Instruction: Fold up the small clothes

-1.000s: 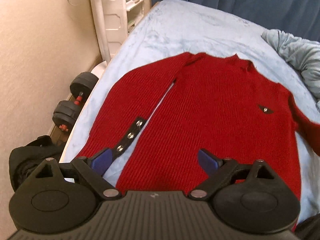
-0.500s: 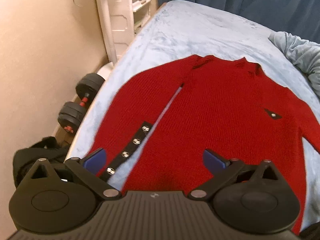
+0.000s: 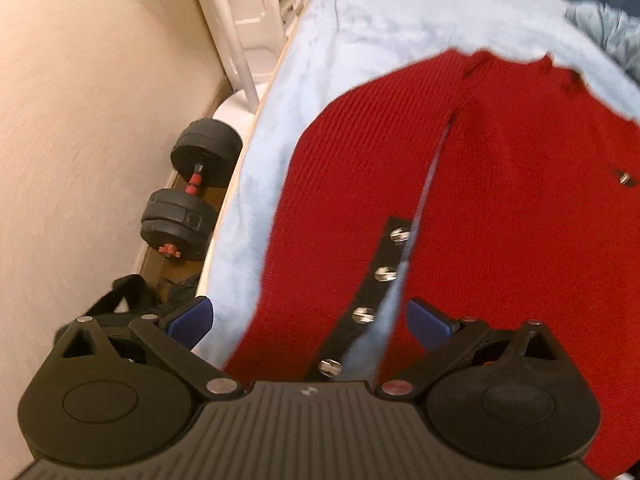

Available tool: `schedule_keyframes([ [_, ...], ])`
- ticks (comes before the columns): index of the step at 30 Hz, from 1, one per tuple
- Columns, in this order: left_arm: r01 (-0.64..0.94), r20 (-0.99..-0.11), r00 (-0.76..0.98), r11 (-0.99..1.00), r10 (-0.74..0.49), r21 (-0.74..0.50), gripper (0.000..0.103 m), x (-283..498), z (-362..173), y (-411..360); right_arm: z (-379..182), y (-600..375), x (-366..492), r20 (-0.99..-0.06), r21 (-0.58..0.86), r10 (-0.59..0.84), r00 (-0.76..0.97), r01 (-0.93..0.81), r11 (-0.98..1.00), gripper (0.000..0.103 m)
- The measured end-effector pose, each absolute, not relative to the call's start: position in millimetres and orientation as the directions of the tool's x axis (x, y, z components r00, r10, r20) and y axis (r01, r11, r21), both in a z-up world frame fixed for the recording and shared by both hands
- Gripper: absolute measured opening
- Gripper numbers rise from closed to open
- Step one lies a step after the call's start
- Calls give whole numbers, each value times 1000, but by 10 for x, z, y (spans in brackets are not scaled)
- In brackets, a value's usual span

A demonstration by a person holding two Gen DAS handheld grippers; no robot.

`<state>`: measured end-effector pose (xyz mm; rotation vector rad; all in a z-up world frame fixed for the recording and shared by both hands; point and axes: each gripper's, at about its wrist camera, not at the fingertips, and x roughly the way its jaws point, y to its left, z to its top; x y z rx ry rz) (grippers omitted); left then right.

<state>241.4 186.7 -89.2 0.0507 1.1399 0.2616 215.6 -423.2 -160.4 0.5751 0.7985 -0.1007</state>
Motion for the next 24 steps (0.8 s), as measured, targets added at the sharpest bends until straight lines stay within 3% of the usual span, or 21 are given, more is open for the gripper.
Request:
schedule_keyframes([
  [4,-28,-904,361,972,228,234,103,2522,-1116,1784,-1619,-4286,2135,-709,461,100,698,352,815,75],
  [8,120,-910,266,925,319,360,103,2587,-1501,1650,-1638,-4237,2151,-721,441,96,687,347,828,75],
  [11,201,-888,311,890,338,409,102,2588,-1562,1539,-1649,-4282,2156,-718,446,103,689,341,828,75],
  [12,217,-893,312,891,324,399,91,2603,-1550,1524,-1649,-4291,2151,-716,448,101,690,344,825,75],
  [13,233,-918,297,913,261,335,54,2620,-1510,1527,-1651,-4309,2144,-715,453,102,692,347,822,75],
  [15,218,-931,283,930,230,296,19,2662,-1406,1512,-1659,-4330,2143,-712,462,104,694,353,814,75],
  [16,223,-930,286,928,231,299,10,2684,-1335,1509,-1662,-4342,2140,-711,467,106,695,355,810,75],
  [20,74,-941,338,996,31,59,9,2820,-655,1847,-1658,-4343,2124,-704,480,114,701,351,804,75],
  [24,-15,-878,456,985,-147,-173,9,2925,213,2185,-1661,-4358,2110,-696,497,119,708,356,791,75],
])
